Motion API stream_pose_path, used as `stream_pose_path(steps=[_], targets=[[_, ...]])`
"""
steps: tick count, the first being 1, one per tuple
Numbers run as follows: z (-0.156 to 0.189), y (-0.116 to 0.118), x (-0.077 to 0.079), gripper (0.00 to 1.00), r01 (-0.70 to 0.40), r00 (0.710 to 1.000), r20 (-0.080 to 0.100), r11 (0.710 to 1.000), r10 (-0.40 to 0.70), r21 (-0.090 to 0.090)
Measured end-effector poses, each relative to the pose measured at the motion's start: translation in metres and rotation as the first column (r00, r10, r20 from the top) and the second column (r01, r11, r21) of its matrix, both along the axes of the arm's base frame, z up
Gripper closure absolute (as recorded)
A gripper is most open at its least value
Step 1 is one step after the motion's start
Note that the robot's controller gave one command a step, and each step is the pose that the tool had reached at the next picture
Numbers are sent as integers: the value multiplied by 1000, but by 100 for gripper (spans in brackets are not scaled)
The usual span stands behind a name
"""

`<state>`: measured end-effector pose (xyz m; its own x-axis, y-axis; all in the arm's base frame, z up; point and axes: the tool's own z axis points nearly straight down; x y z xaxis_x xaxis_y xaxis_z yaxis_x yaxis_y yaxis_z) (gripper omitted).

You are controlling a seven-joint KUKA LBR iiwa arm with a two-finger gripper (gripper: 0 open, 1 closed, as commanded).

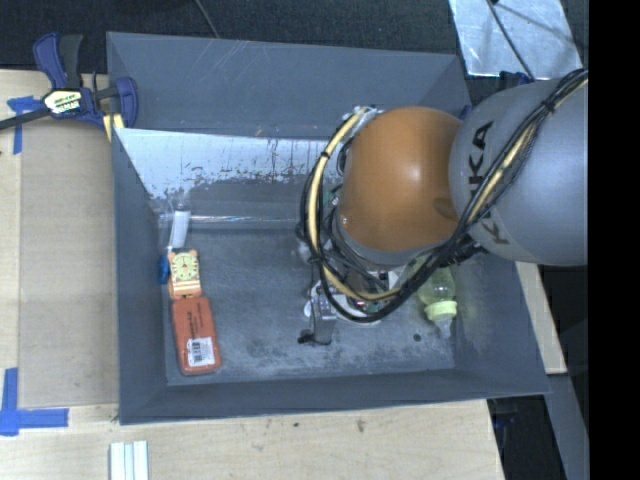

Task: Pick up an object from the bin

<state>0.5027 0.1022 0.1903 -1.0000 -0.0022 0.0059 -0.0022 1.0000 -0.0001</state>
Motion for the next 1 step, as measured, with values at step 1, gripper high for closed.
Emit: stream_pose_path(steps=[1], targets=[[4, 0, 2, 0, 2, 1000, 8, 1000, -2, 1]])
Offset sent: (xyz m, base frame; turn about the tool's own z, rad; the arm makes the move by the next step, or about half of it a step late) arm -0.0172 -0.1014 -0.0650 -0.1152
